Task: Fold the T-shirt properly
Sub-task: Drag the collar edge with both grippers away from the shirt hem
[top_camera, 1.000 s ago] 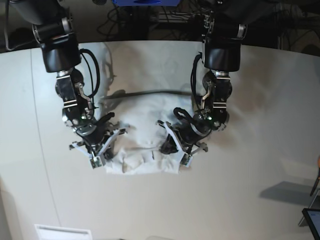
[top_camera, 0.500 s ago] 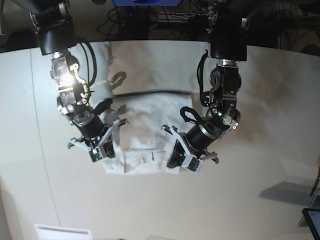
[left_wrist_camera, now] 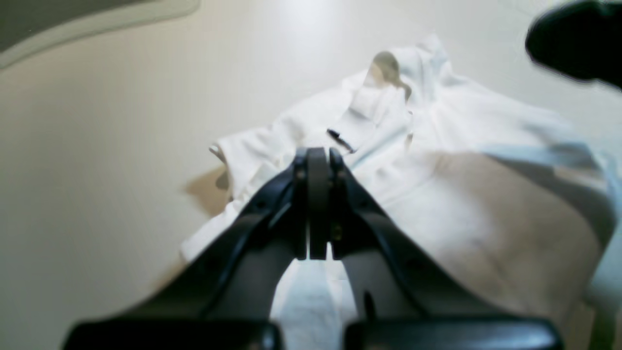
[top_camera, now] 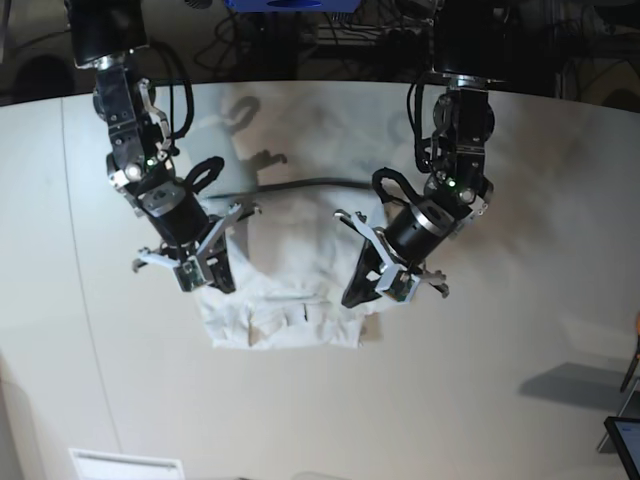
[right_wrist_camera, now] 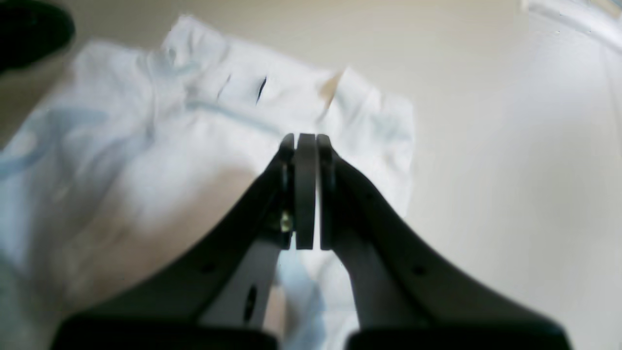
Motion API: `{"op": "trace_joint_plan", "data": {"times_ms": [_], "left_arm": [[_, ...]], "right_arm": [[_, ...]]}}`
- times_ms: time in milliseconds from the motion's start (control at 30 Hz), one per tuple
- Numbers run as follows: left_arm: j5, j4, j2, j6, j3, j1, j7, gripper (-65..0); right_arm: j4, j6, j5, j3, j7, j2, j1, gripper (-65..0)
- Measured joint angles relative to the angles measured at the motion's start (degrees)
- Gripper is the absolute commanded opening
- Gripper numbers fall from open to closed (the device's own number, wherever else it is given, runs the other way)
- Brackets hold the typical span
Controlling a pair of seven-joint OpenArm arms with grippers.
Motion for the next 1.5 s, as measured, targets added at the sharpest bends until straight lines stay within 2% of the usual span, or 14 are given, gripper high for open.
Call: {"op": "trace_joint_plan", "data": {"times_ms": [333,467,600,700,1067,1300,1500], "left_arm": [[0.13,-0.22,-0.02,-0.20,0.66,5.62,0.48,-65.0],[0.04,-0.50,0.00,-0.20,0.72,6.16,0.24,-65.0],[6.99,-3.91,0.20,-0.20,0.72,6.58,0.04,-65.0],[8.72,-5.33,1.42,0.22,0.61,6.91,-1.05,-65.0],[7.34,-5.33,1.55,0.70,0.59,9.09,-2.67,-65.0],[6.05,-4.46,1.55,1.55,0.33,13.31,-5.84,-65.0],[6.73,-0.57,1.40,0.98,-0.15,15.47,-3.39,-65.0]], "right_arm": [[1.01,0.17,-0.02,-0.09,-0.52,-0.11,-4.31,-64.1],[-2.56,0.17,0.07,-0.02,-0.11,-0.28,-3.67,-64.1],[-6.25,-0.42,0.24,0.15,0.81,-1.42,-3.93,-64.1],[-7.39,-0.50,0.22,0.20,1.51,-1.86,-3.96,-64.1],[-6.60,-0.94,0.70,0.48,5.66,-1.97,-8.57,-64.1],[-4.37,-0.94,0.61,0.46,3.78,-1.95,-9.88,-64.1],[-2.08,-1.33,0.61,0.42,4.09,-1.84,-13.07,-64.1]]}}
